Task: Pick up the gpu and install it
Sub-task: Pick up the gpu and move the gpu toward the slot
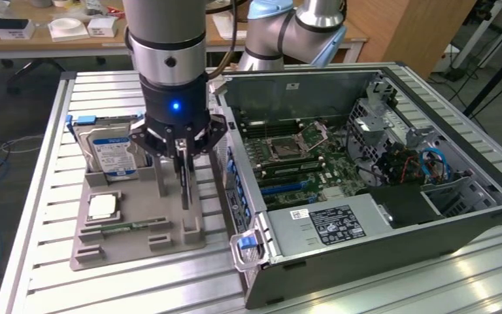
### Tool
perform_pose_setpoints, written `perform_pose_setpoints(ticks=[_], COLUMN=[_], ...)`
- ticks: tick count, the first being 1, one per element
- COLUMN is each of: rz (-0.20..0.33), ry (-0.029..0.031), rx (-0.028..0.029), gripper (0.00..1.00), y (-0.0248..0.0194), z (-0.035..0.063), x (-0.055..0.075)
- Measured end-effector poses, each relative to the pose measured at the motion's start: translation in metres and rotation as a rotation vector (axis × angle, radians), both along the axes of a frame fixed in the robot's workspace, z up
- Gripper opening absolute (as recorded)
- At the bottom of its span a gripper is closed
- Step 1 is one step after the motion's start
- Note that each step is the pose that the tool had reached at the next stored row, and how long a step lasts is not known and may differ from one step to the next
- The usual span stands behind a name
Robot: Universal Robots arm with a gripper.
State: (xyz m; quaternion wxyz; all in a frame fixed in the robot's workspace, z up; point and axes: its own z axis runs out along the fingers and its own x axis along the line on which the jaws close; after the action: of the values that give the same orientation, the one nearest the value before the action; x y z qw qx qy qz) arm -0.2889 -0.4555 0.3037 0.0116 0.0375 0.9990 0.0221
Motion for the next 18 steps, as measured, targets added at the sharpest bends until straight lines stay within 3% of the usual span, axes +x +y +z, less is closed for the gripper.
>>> perform_pose_setpoints(ticks=[18], rz=[0.000], ry=[0.0000], rx=[0.0001], gripper=[0.26], y=[0.0000], z=[0.0219], x=[0.000])
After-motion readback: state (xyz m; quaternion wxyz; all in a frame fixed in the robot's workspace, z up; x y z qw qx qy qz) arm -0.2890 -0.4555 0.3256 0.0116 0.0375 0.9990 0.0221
